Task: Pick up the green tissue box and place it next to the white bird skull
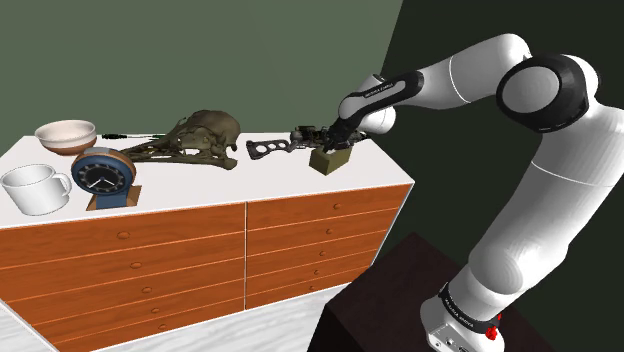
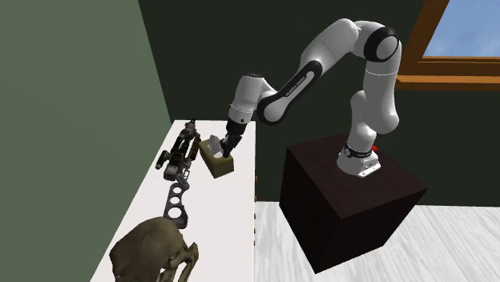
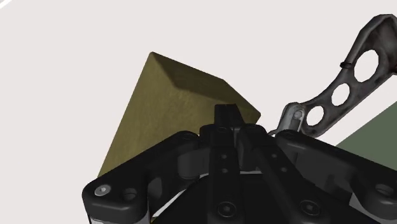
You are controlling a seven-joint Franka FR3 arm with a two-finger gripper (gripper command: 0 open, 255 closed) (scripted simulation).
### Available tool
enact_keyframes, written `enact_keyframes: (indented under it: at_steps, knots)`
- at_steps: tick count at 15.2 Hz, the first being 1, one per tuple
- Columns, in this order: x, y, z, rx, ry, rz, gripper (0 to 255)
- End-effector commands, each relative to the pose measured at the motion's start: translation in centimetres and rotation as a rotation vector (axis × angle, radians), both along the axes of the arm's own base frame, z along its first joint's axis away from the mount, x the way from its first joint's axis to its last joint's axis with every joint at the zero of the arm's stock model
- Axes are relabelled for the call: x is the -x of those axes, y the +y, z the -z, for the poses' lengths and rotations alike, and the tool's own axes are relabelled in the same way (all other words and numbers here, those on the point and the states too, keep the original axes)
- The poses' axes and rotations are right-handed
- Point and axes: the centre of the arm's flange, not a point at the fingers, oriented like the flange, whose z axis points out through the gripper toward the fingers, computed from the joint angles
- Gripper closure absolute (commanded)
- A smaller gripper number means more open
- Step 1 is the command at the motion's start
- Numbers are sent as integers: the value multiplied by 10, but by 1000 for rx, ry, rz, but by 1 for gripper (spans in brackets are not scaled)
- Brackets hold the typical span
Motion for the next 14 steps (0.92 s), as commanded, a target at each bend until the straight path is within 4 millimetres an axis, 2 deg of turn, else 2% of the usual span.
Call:
enact_keyframes:
  at_steps: [1,2,3,5,8,9,14]
  knots:
    - [0,0,0,0,0,0,255]
    - [0,0,0,0,0,0,255]
    - [0,0,0,0,0,0,0]
    - [0,-34,-13,0,0,-193,0]
    - [-13,-83,-33,0,0,-483,0]
    - [-17,-92,-37,1,0,-541,0]
    - [-25,-85,-12,1,0,-541,0]
